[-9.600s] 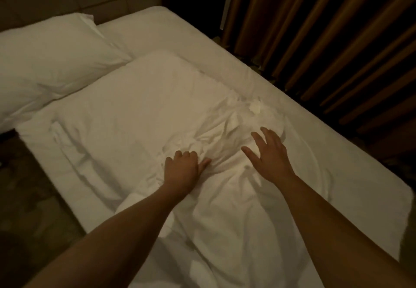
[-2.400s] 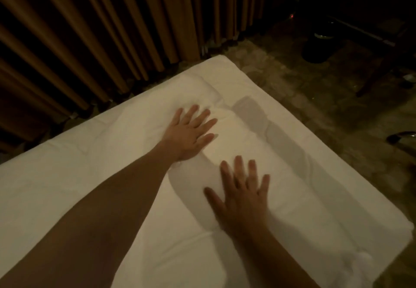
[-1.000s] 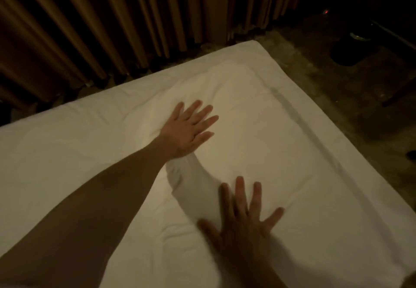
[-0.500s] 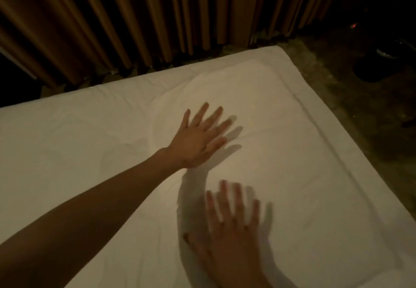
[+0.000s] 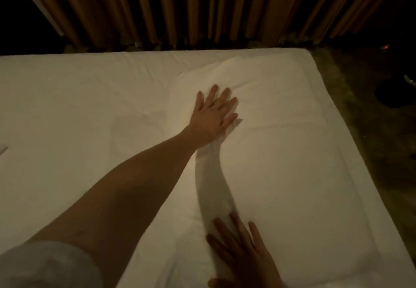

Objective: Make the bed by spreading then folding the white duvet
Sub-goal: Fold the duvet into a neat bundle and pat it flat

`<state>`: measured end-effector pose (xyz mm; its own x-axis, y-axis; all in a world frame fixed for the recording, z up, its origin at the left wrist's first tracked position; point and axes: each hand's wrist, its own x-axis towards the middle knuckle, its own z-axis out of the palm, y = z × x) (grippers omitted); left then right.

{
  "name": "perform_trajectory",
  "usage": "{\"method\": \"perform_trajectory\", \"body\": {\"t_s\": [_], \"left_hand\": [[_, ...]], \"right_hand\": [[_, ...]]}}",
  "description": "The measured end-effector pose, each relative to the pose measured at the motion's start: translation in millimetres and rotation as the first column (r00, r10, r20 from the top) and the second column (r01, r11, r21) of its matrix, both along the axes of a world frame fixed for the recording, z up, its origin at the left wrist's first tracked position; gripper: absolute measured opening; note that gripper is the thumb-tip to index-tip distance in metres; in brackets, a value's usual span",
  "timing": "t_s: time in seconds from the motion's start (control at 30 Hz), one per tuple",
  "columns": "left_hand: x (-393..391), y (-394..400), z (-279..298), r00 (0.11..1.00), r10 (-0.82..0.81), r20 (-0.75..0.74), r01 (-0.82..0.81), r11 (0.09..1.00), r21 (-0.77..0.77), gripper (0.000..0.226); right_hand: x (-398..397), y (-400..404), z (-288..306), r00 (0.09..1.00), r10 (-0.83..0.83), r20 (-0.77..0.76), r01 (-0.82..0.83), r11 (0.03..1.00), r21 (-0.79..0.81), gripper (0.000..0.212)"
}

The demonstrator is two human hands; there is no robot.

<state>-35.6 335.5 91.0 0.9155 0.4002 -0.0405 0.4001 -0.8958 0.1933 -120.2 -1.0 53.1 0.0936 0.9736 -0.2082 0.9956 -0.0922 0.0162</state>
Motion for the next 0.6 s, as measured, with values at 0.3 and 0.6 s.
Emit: {"method": "perform_trajectory", "body": {"t_s": [0.3, 0.6], "left_hand": [[-165, -72, 32, 0.502, 0.853, -0.146, -0.785, 0.378, -0.491, 0.092], [-118, -178, -7, 0.143, 0.902, -0.408, -0.852, -0.098, -0.514, 0.090]], "right_hand": [[121, 76, 85, 0.979, 0.165, -0.121, -0.152, 0.982, 0.111, 0.062], [105, 269, 77, 0.638, 0.752, -0.167, -0.770, 0.615, -0.169, 0.058]]}}
